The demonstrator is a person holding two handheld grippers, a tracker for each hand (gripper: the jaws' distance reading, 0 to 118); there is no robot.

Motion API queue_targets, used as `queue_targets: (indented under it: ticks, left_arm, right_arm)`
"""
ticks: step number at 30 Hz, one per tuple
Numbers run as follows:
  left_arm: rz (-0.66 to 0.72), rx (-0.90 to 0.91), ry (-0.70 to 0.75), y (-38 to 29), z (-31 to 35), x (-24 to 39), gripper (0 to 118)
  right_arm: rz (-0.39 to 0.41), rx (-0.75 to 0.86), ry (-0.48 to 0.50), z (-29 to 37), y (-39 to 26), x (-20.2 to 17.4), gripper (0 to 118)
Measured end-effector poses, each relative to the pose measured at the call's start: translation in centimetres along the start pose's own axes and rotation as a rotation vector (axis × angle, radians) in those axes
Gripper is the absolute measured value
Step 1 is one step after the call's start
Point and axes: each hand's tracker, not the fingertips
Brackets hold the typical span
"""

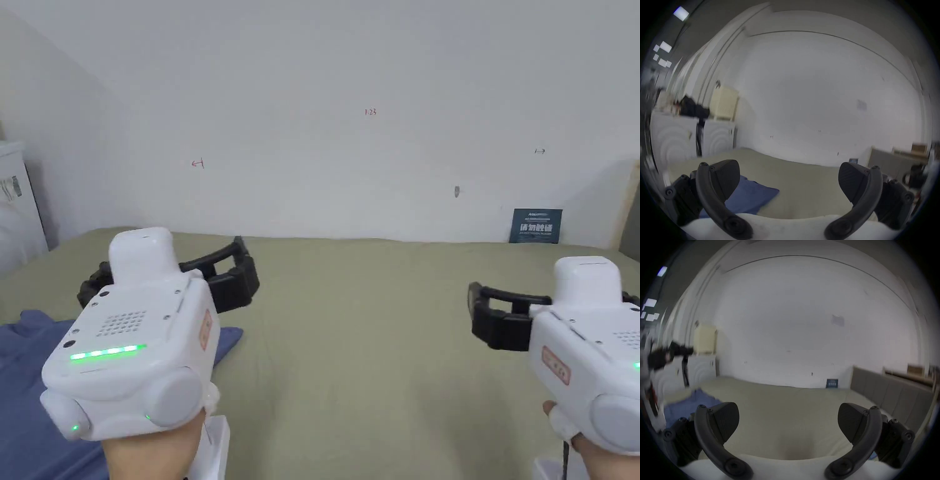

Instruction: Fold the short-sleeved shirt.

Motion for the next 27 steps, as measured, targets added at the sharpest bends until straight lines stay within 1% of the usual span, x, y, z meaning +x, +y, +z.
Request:
queue_targets:
  ticks: [2,3,4,7,10,14,18,23,27]
  left_arm:
    - [-0.078,-0.037,-0.002,-0.4,0.3,0.7,118]
    - [-0.121,-0.046,0.002,-0.7,0.4,1.1,118]
    - [-0.134,-0.047,-0.006,-1.2,0.5,1.1,118]
    - [-0.145,-0.046,-0.034,-2.0,0.7,1.6,118]
    - [-0.134,-0.050,-0.039,-2.4,0.6,1.9,118]
    - [-0.114,-0.042,-0.035,-2.4,0.7,2.0,118]
    - [-0.129,-0.048,-0.044,-2.4,0.7,2.1,118]
    - [-0.132,-0.051,-0.050,-2.6,0.7,2.1,118]
    - [-0.152,-0.080,-0.020,-2.7,0.7,2.6,118]
  right_arm:
    - [0.003,0.007,-0.068,0.0,-0.9,0.0,118]
    - [0.015,0.023,-0.075,0.2,-1.4,0.1,118]
    - [0.020,0.034,-0.075,0.3,-1.8,0.1,118]
    - [0.051,0.036,-0.075,0.6,-2.2,-0.4,118]
    - [0.109,0.007,-0.074,0.4,-2.1,-1.0,118]
    - [0.114,0.006,-0.060,0.5,-2.1,-1.2,118]
    - [0.112,-0.017,-0.041,0.4,-2.2,-1.1,118]
    - [0.103,-0.026,-0.057,0.5,-2.3,-1.0,118]
    - [0.101,-0.046,-0.064,0.9,-1.7,-0.8,117]
